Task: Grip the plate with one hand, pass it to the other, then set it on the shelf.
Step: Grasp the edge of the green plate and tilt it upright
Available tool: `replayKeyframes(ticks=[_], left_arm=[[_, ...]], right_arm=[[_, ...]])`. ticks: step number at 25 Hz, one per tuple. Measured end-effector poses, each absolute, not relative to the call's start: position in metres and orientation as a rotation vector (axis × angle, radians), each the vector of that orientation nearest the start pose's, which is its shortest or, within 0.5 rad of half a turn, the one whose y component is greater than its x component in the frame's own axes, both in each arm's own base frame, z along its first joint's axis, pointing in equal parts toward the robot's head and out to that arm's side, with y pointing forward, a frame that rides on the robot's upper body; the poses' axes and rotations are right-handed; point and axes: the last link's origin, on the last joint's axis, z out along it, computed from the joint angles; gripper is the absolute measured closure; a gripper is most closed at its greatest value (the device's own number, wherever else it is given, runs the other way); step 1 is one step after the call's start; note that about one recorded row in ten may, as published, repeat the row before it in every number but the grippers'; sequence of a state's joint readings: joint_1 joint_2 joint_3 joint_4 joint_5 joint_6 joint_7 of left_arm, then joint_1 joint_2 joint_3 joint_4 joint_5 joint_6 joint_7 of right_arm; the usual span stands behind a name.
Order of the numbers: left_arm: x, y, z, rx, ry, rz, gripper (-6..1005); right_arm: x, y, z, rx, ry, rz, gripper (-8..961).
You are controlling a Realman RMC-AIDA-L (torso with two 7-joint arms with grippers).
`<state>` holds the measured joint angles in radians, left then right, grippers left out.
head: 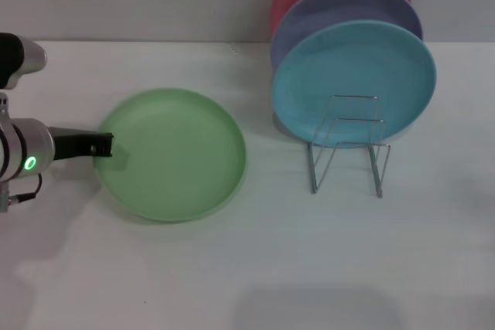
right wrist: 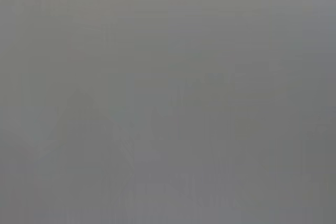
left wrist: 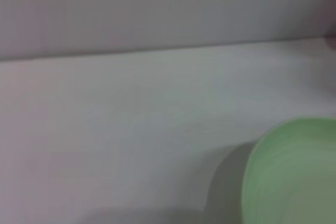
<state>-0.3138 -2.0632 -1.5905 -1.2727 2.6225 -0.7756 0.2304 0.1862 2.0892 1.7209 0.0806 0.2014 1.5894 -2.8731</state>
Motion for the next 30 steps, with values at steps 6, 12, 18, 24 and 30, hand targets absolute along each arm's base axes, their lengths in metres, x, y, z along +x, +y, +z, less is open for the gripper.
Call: replayKeyframes(ticks=[6,12,18,24,30], left_arm=[[-0.245,0.366,0.011,-2.015,-1.049,-0.06,888],[-0.241,0.363,0.018,-2.016,-1.014,-0.069,955],[-0.229,0.359,0.024,-2.038,-0.921,-0.093,956],[-0.211,0.361,0.036,-2.05,-0.77,-0.12,954],[-0.194,0.361,0.042,-2.06,-0.654,-0.142,953]], right_arm=[[0.373,0.228,0.066,-1.171,0.378,0.832,107],[0.357,0.231,0.071,-1.173,0.295,0.909,107],[0.317,0.241,0.07,-1.31,0.158,1.115,106],[0.235,0.281,0.07,-1.554,0.077,1.285,107],[0.15,0.343,0.071,-1.966,0.273,1.025,106]])
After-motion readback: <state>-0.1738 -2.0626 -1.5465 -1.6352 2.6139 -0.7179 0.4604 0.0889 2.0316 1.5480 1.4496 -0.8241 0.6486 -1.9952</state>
